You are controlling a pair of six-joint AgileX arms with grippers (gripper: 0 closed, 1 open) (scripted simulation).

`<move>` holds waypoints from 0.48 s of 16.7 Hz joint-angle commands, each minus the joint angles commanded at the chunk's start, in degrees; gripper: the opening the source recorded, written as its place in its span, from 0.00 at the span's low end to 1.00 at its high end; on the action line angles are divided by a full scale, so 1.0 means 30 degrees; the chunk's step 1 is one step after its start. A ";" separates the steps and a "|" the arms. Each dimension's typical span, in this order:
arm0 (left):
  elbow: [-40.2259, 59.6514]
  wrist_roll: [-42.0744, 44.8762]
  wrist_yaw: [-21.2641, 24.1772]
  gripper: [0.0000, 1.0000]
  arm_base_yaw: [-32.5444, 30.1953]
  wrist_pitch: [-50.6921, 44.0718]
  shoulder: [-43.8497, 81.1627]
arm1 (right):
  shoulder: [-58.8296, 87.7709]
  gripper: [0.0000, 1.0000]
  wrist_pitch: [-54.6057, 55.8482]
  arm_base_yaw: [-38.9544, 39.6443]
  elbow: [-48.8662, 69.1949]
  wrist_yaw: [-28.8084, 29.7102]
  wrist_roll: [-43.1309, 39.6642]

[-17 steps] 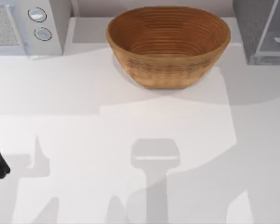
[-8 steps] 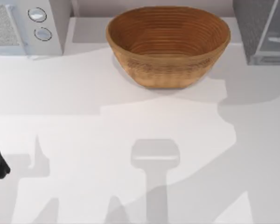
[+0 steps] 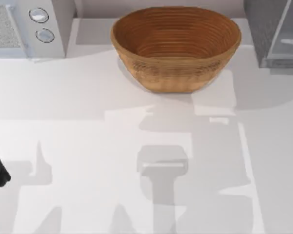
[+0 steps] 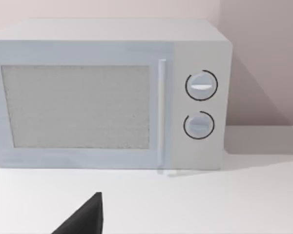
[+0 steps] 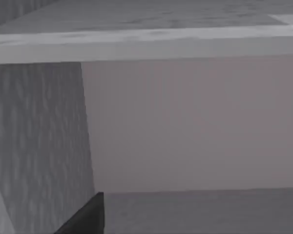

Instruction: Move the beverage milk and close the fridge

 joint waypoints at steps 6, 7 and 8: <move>0.0000 0.0000 0.0000 1.00 0.0000 0.0000 0.0000 | -1.2962 1.00 -0.5791 0.0672 -0.6521 0.1198 -0.0189; 0.0000 0.0000 0.0000 1.00 0.0000 0.0000 0.0000 | -1.5150 1.00 -0.6713 0.0832 -0.7616 0.1369 -0.0257; 0.0000 0.0000 0.0000 1.00 0.0000 0.0000 0.0000 | -1.7285 1.00 -0.7605 0.1004 -0.8692 0.1525 -0.0328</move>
